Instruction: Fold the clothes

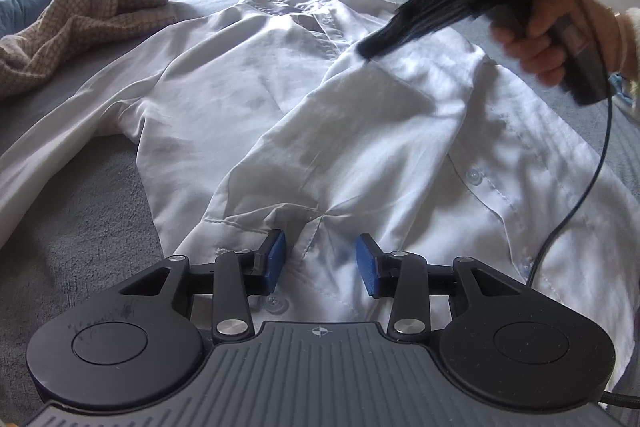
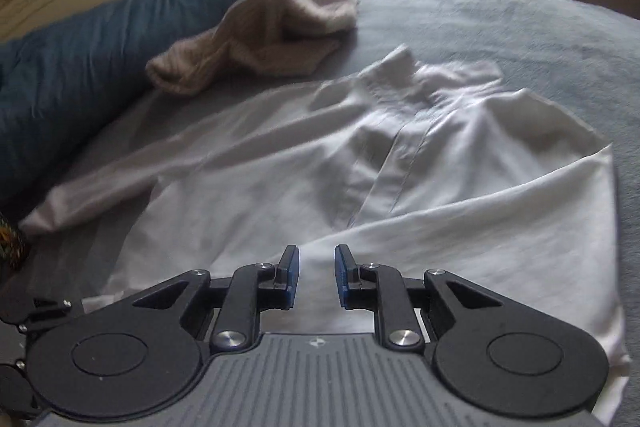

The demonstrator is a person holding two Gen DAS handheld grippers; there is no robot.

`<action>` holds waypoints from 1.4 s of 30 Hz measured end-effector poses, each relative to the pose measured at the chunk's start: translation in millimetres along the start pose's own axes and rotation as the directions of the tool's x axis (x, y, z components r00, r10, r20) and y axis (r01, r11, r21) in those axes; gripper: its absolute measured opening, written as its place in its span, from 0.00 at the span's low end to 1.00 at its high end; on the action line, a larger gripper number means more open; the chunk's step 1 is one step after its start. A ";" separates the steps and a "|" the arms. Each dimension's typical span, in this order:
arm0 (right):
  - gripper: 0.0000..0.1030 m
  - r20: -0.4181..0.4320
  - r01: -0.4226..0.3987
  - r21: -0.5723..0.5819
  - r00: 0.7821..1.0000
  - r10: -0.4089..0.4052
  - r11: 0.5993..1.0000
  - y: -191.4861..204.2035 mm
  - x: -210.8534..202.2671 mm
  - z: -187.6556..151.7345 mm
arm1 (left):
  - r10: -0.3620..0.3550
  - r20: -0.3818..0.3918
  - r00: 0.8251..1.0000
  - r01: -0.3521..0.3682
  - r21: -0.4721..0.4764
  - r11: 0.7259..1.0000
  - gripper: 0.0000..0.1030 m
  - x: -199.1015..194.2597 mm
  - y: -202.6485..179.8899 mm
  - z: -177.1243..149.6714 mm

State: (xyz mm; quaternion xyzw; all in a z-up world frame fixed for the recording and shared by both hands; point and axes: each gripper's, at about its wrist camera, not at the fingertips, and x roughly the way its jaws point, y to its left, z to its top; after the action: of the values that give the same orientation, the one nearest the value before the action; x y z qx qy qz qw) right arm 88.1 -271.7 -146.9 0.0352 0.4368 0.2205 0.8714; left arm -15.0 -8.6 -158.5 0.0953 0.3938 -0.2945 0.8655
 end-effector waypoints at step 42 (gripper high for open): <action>0.20 -0.054 0.013 -0.064 0.998 -0.016 0.998 126.5 18.5 -66.1 | 0.324 0.047 0.945 -0.132 -0.850 0.510 0.51 -89.3 186.4 -72.6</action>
State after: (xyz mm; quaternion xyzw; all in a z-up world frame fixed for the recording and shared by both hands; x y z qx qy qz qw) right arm 1.7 -158.8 -169.3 -0.0015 0.4532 0.2287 0.8616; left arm 2.5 209.8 -153.9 -0.3083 0.3809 0.0384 0.8709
